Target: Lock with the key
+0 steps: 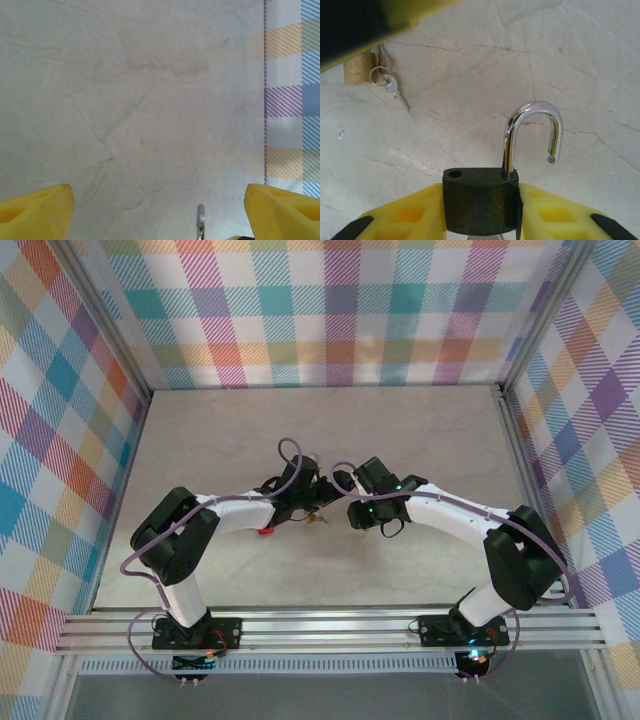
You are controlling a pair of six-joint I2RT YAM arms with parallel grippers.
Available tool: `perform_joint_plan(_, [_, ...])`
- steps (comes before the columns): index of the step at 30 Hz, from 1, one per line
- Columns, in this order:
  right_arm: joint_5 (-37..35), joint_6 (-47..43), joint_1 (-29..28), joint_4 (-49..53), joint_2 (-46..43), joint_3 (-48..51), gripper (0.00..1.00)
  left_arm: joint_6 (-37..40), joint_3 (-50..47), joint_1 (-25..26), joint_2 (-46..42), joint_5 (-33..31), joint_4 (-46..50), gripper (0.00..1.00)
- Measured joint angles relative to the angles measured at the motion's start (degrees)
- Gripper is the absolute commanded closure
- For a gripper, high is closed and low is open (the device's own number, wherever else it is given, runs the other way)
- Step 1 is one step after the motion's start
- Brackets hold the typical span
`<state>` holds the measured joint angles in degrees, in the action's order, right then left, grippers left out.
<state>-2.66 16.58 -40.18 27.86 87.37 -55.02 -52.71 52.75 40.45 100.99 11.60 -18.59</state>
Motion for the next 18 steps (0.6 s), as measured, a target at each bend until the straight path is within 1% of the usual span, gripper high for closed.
perform_joint_plan(2, [0.24, -0.02, -0.02, -0.02, -0.33, 0.15, 0.66, -0.57, 0.15, 0.48, 0.59, 0.52, -0.9, 0.2])
perform_joint_plan(13, [1.46, -0.63, 0.0, -1.31, -2.05, 0.98, 0.66, -2.99, 1.55, 2.56, 4.28, 2.56, -3.06, 0.35])
perform_joint_plan(15, [1.75, -0.66, 0.0, -1.31, -2.05, 0.98, 0.66, -3.54, 1.57, 2.67, 4.48, 2.95, -4.0, 0.41])
perform_joint_plan(18, [1.92, -0.81, 0.0, -1.36, -2.05, 1.01, 0.66, -4.5, 1.75, 2.67, 4.85, 3.65, -5.44, 0.53])
